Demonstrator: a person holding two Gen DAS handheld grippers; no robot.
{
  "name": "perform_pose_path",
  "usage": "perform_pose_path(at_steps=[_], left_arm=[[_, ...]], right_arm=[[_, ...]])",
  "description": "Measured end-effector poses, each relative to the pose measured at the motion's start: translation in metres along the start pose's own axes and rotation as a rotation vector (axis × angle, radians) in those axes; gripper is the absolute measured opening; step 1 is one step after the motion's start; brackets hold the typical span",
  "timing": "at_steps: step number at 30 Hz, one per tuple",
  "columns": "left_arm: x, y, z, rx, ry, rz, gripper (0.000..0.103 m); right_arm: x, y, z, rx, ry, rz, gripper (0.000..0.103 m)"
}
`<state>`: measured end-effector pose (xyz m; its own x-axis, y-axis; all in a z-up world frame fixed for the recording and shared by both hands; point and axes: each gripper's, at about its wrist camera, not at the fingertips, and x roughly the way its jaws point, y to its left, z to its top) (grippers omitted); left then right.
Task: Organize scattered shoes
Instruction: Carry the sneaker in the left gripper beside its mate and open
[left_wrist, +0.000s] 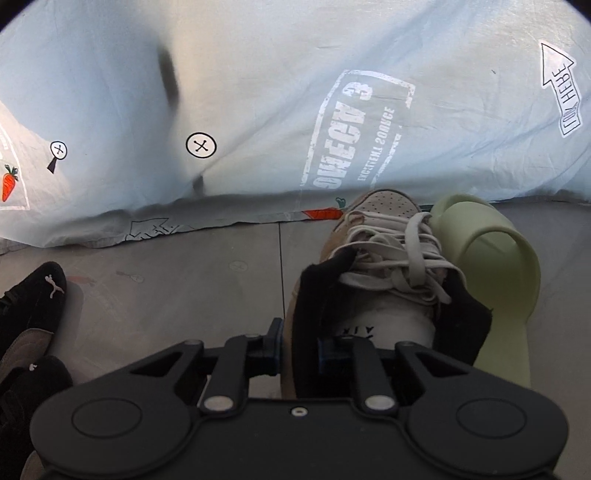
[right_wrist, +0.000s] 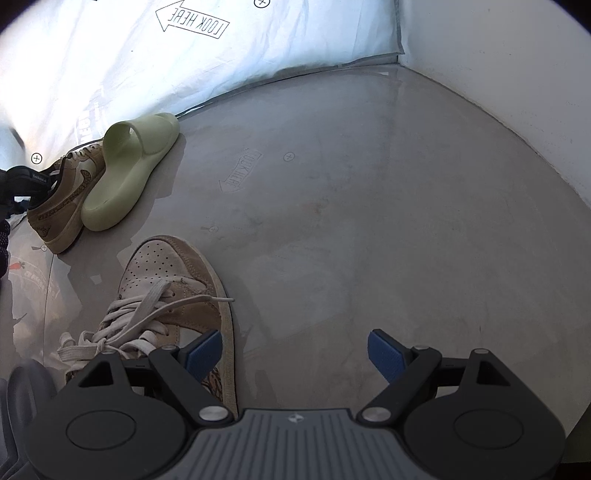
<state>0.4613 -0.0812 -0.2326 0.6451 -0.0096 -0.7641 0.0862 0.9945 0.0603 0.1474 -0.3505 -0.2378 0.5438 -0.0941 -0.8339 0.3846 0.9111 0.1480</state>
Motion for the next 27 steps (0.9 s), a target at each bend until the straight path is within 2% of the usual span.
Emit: perform_pose_path(at_steps=[4, 10, 13, 18, 23, 27], left_arm=[[-0.034, -0.006, -0.002, -0.048, -0.05, -0.03, 0.015], [-0.089, 0.001, -0.017, -0.103, -0.081, -0.048, 0.017], [-0.124, 0.004, -0.041, -0.121, -0.08, -0.038, 0.017], [-0.177, 0.016, -0.087, -0.25, -0.027, -0.059, 0.017], [-0.216, -0.013, -0.125, -0.153, -0.026, -0.071, 0.018], [-0.232, -0.036, -0.147, -0.149, 0.01, -0.106, 0.019]], right_arm=[[0.001, 0.003, 0.006, -0.019, -0.002, 0.017, 0.087], [-0.005, -0.001, 0.007, -0.035, -0.024, 0.03, 0.087], [-0.01, -0.005, 0.006, -0.024, -0.046, 0.049, 0.087], [-0.02, -0.01, -0.001, -0.015, -0.079, 0.085, 0.087], [-0.027, -0.013, -0.01, -0.03, -0.085, 0.124, 0.087], [-0.036, -0.018, -0.016, -0.047, -0.099, 0.149, 0.087]])
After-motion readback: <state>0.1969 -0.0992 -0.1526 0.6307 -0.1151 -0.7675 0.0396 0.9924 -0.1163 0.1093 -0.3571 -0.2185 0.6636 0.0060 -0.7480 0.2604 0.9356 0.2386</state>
